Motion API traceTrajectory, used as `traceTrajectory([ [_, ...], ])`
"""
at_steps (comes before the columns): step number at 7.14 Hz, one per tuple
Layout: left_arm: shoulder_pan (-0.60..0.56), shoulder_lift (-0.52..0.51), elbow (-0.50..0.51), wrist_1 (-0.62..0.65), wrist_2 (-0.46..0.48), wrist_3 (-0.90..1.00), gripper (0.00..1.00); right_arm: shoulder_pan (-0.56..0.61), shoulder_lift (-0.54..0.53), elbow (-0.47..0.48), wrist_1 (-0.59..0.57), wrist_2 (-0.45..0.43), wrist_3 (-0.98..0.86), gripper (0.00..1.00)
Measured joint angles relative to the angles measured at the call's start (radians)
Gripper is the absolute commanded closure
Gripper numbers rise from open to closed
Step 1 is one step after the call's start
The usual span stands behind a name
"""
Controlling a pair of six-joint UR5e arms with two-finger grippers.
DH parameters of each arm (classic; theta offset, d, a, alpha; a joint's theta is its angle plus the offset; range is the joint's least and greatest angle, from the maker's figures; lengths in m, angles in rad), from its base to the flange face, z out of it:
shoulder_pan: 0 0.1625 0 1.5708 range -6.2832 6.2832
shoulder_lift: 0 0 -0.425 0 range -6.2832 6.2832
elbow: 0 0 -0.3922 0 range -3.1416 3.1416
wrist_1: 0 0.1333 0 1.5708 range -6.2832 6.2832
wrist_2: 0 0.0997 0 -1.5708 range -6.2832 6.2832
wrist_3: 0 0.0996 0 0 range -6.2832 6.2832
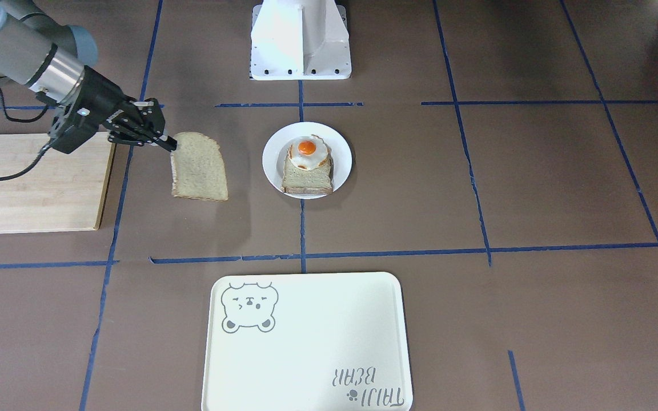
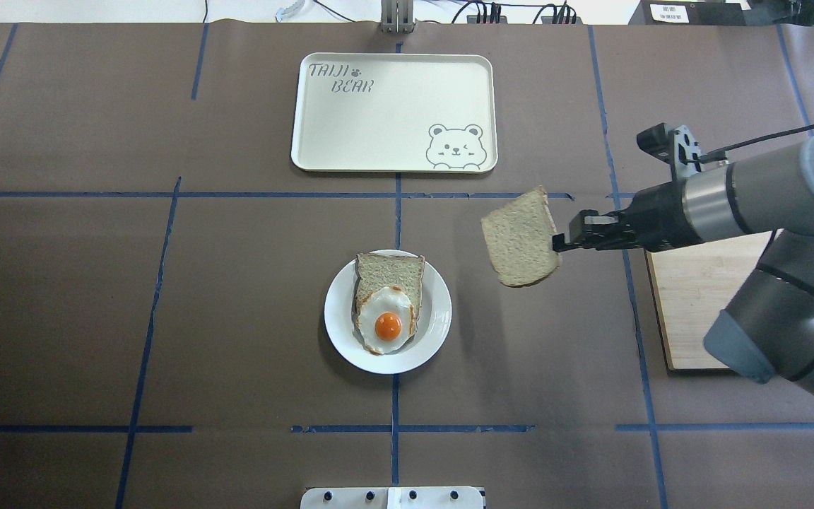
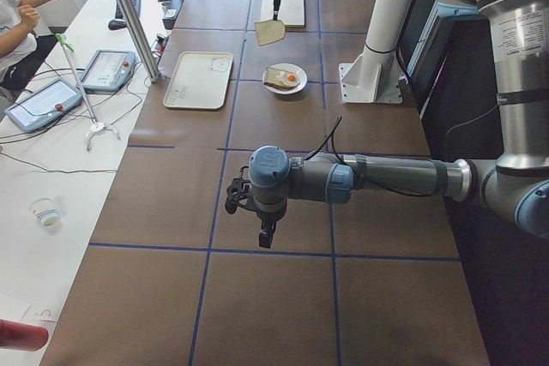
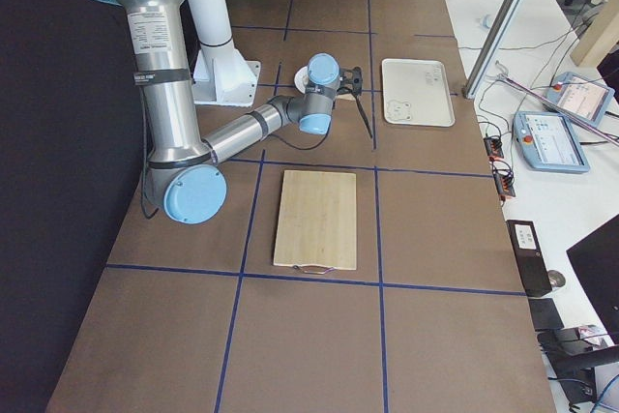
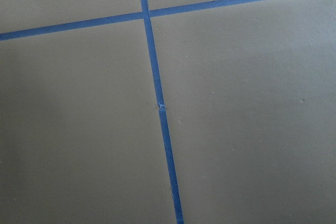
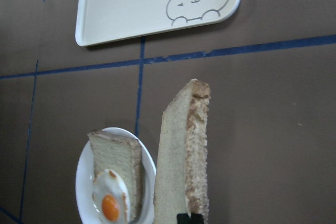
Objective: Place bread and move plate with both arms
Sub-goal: 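Lift the bread slice with the right gripper and carry it toward the white plate, then lower the bread onto the egg-topped slice and open the right gripper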
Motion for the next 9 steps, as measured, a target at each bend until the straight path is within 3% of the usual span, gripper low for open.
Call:
traceTrajectory([
  [4,0.0,0.0,0.0,0.0,0.0,0.0,0.0,-0.274,0.177,-0.021,-0.044,-0.361,0.136,1.0],
  [6,0.0,0.001,0.001,-0.001,0.0,0.0,0.0,-0.35,0.199,-0.051,-0.045,-0.445,0.138,1.0],
  [9,0.0,0.0,0.003,0.0,0.0,0.0,0.0,-0.383,0.178,-0.079,-0.045,-0.5,0.13,1.0],
])
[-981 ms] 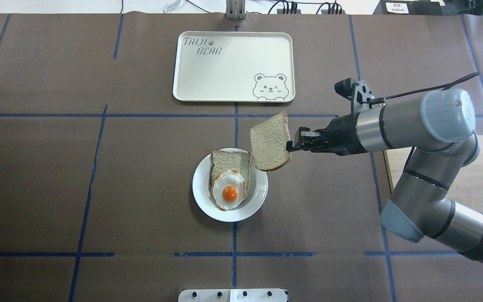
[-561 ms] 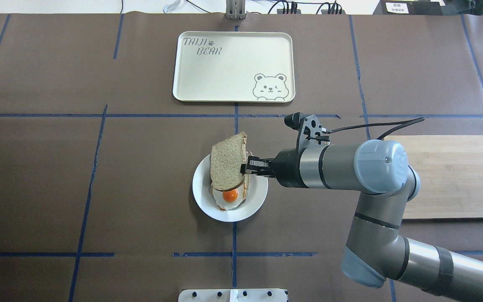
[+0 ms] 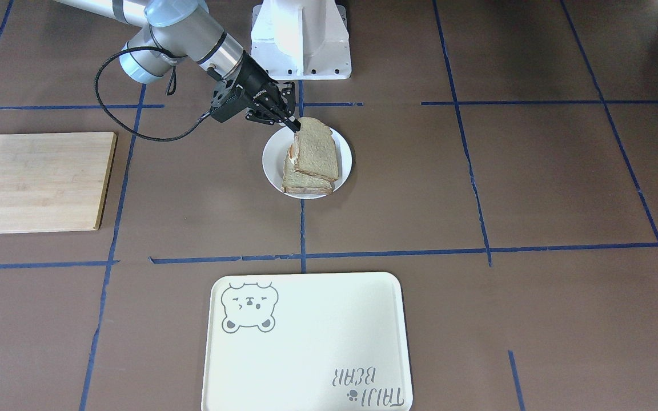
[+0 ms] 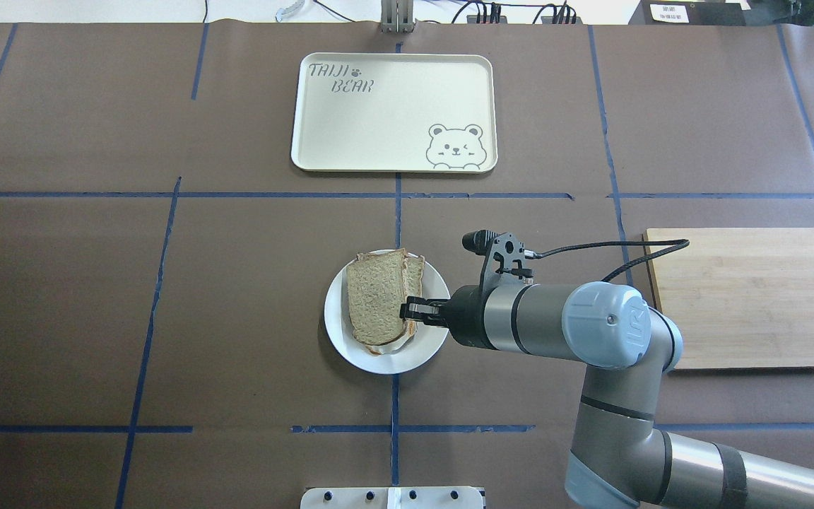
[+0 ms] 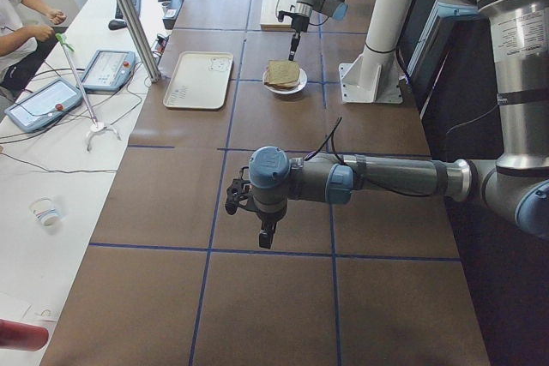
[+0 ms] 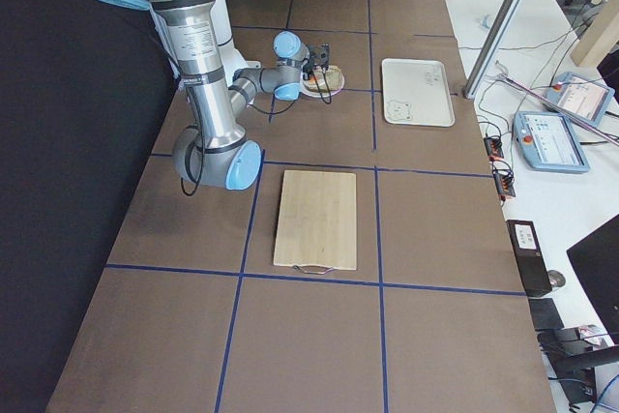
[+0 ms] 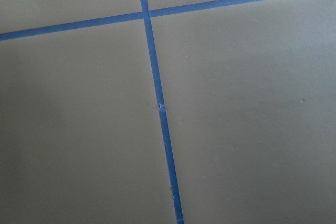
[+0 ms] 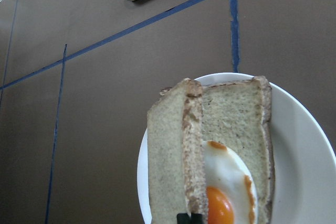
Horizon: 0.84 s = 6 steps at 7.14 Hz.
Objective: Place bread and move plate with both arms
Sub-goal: 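Lower the bread onto the egg-topped slice and open the right gripper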
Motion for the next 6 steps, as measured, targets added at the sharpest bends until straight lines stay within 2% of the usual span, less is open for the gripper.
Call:
traceTrajectory([
  [2,0.0,0.0,0.0,0.0,0.0,0.0,0.0,-0.013,-0.036,-0.001,0.0,-0.026,-0.002,0.97],
  [3,0.0,0.0,-0.001,0.0,0.0,0.0,0.0,-0.037,-0.047,-0.003,0.0,-0.063,-0.002,0.7],
  [5,0.0,0.0,-0.001,0.0,0.0,0.0,0.0,-0.065,-0.042,-0.007,-0.008,-0.109,0.006,0.08],
  [6,0.0,-0.001,-0.001,0.0,0.0,0.0,0.0,-0.068,-0.033,-0.005,-0.027,-0.115,0.016,0.01],
])
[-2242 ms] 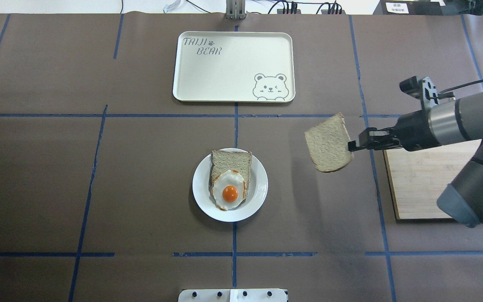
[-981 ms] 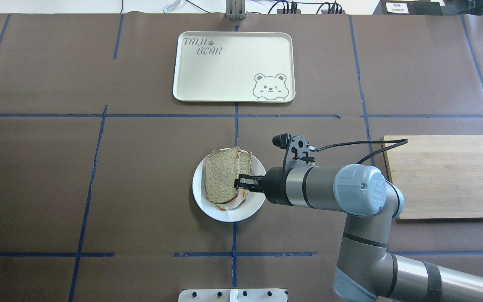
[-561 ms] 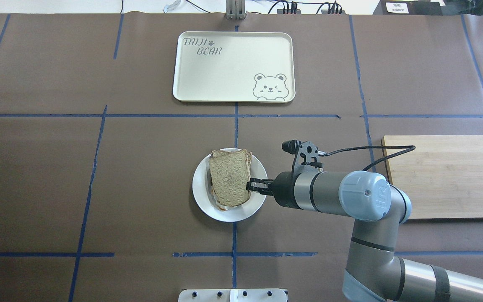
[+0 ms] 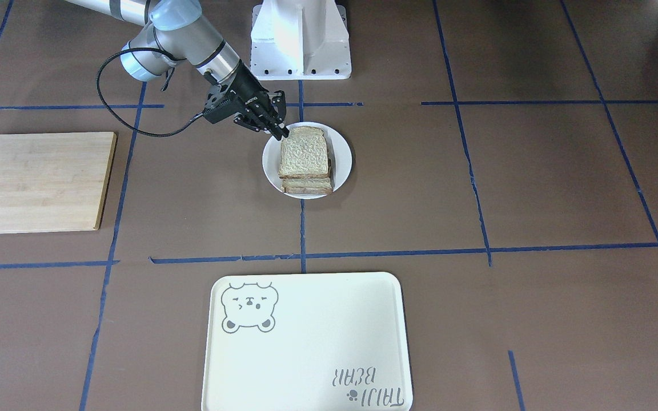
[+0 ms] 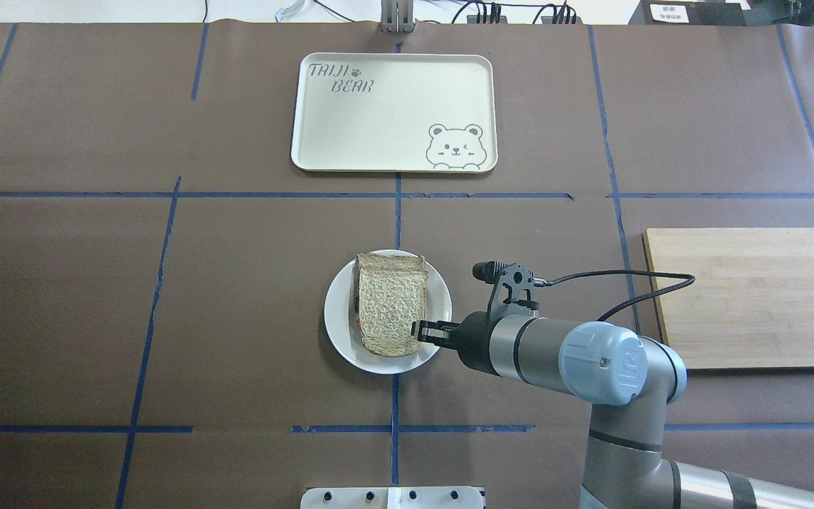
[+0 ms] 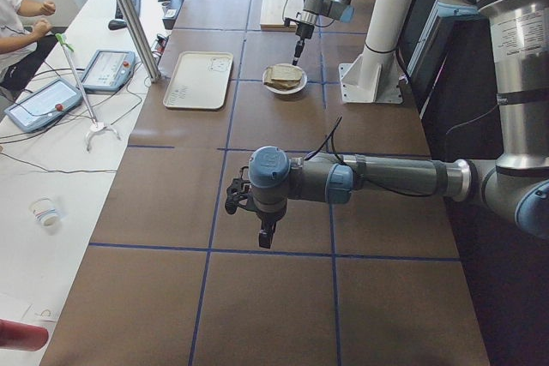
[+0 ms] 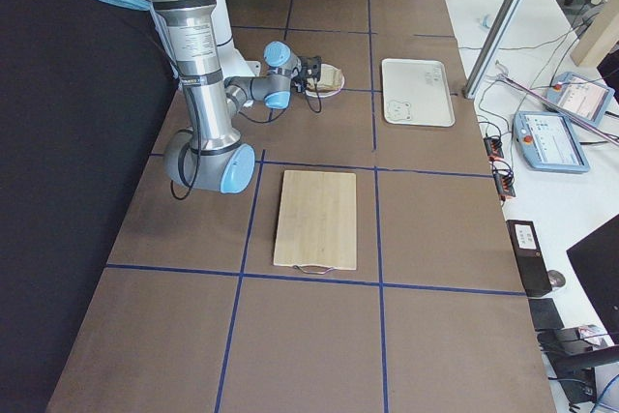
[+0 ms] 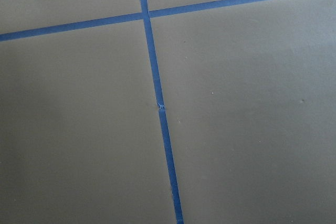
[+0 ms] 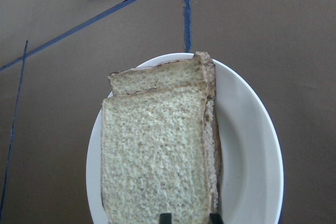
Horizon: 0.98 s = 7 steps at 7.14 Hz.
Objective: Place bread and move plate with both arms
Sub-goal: 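Lower the bread onto the egg-topped slice and open the right gripper, then withdraw the right gripper away from the plate while the left arm moves in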
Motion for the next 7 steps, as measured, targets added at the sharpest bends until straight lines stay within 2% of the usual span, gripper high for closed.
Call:
traceTrajectory([
  [1,0.0,-0.001,-0.002,0.0,0.0,0.0,0.0,0.006,0.018,0.007,-0.044,0.0,0.016,0.0],
  [2,0.0,-0.009,-0.005,-0.011,0.0,0.0,0.0,0.028,0.046,0.025,-0.146,0.019,0.029,0.0],
  [3,0.0,-0.026,-0.003,-0.049,0.002,0.0,0.0,0.087,0.082,0.047,-0.31,0.096,0.024,0.0],
  [4,0.0,-0.04,0.004,-0.112,0.004,-0.001,0.0,0.175,0.108,0.062,-0.465,0.215,-0.031,0.0],
  [6,0.002,-0.086,0.026,-0.209,0.004,-0.008,0.0,0.385,0.105,0.075,-0.719,0.438,-0.346,0.0],
  [7,0.002,-0.11,0.045,-0.228,0.002,-0.011,0.0,0.496,0.063,0.08,-0.798,0.525,-0.571,0.0],
])
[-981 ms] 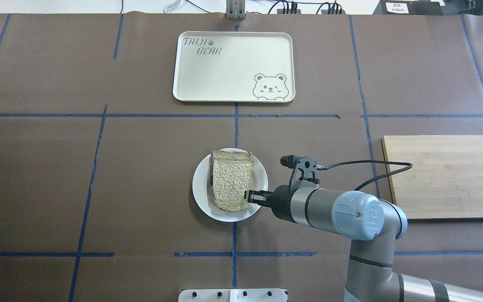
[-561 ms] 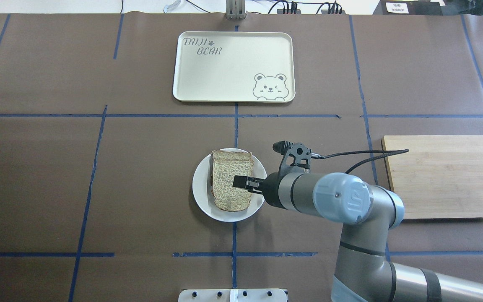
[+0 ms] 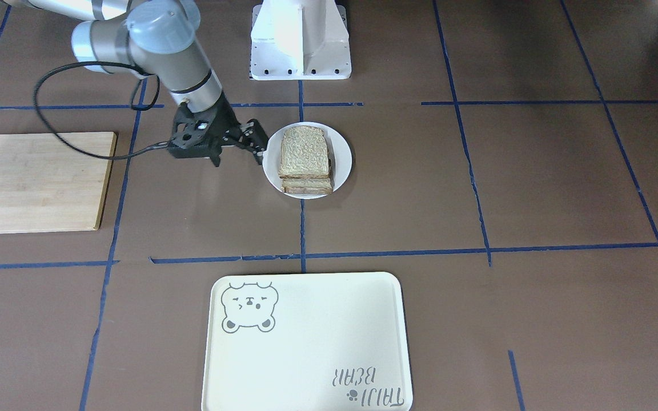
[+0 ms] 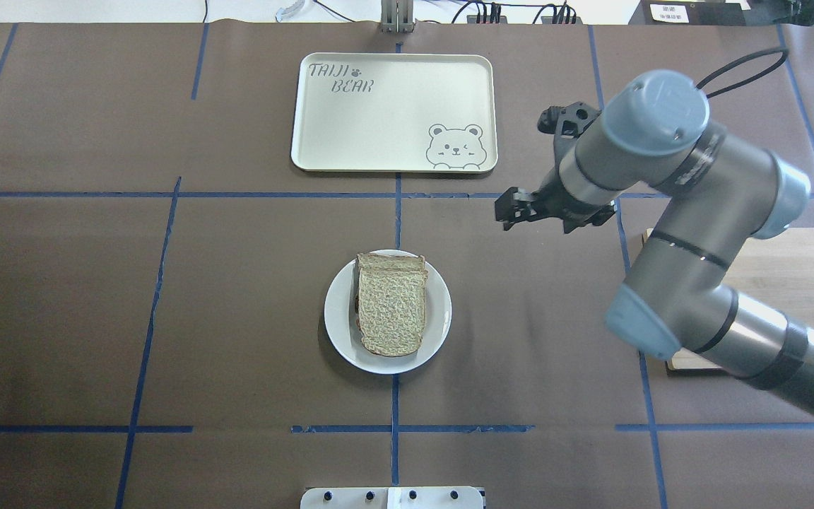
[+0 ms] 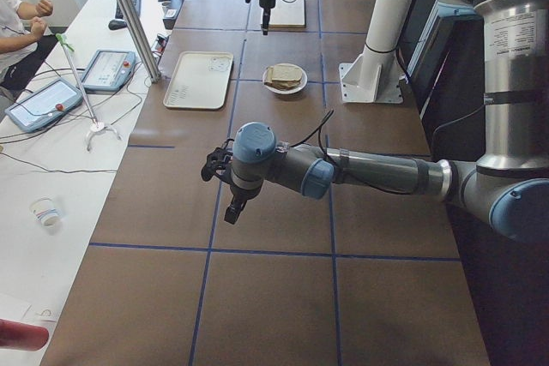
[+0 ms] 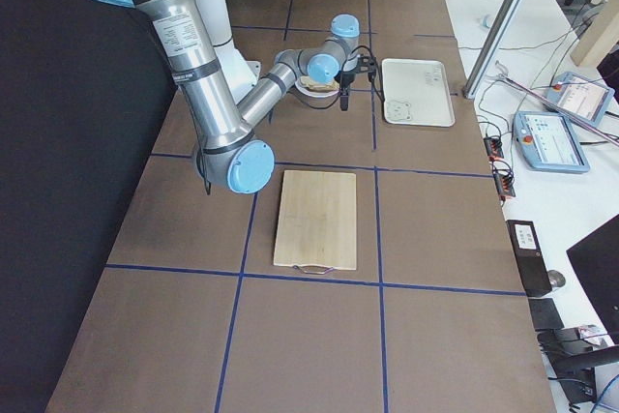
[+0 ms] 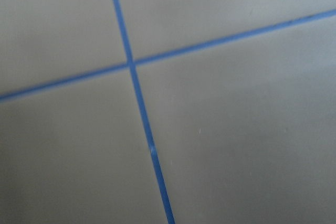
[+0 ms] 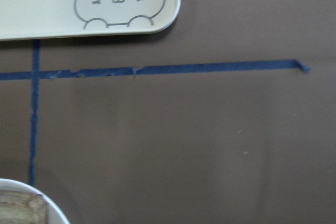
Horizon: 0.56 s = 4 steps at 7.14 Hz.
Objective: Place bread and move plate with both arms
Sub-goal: 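Withdraw the right gripper away from the plate while the left arm moves in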
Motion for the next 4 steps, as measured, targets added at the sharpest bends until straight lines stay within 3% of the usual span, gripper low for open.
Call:
traceTrajectory([
  [2,0.008,-0.016,0.016,-0.021,-0.002,-0.001,0.0,0.243,-0.185,0.007,-0.045,0.14,-0.485,0.0],
  [4,0.055,-0.019,0.013,-0.038,-0.029,-0.038,0.0,0.449,-0.387,0.009,-0.043,0.204,-0.872,0.0],
])
